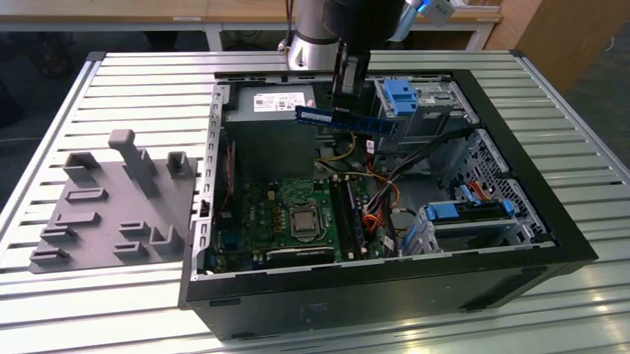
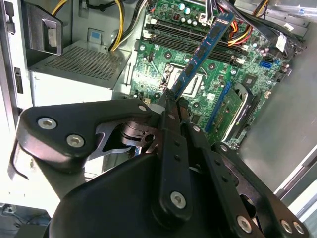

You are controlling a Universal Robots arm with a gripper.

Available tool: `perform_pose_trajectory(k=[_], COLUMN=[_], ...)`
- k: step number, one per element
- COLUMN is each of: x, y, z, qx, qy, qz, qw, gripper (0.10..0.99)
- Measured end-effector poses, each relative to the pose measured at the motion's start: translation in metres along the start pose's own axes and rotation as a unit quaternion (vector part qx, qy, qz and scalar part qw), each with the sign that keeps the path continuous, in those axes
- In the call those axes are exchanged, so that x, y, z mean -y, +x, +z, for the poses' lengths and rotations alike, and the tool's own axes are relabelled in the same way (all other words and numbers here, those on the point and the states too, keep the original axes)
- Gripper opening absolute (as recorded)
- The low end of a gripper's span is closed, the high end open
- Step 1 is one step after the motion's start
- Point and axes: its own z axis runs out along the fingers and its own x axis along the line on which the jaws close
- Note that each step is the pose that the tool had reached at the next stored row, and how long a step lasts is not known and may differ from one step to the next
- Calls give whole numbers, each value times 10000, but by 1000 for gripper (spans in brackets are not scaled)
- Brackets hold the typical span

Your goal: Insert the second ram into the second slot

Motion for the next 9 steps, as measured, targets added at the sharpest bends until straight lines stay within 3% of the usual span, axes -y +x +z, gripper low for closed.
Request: perform_pose_trajectory(k=[9], x=[0], y=[0], z=[1], qx=[2], qy=[1], qz=[49], qw=[10000], gripper=[133])
